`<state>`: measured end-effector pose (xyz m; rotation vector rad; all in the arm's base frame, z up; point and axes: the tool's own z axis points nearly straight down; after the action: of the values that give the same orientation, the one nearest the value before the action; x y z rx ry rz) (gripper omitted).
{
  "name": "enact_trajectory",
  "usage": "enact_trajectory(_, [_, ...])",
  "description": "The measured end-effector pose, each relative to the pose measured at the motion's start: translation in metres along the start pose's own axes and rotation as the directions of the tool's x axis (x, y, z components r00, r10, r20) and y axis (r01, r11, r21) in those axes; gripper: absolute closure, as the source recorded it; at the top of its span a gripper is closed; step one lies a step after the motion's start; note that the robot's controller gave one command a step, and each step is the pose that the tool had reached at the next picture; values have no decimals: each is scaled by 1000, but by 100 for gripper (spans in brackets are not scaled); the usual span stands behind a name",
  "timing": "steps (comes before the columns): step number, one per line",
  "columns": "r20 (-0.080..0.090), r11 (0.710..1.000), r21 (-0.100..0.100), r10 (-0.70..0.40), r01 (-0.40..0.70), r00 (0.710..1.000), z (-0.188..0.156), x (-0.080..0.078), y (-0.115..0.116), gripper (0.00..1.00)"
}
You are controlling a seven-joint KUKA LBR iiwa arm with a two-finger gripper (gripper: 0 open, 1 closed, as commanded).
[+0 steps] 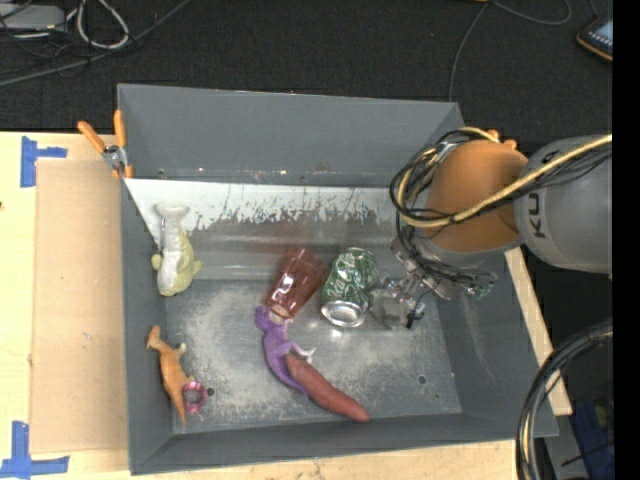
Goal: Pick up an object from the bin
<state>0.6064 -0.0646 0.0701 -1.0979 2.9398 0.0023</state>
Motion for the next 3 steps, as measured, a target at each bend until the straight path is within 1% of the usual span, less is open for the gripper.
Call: enact_trajectory(3, [1, 1000, 0, 0, 0, 1000, -23, -1, 1, 100])
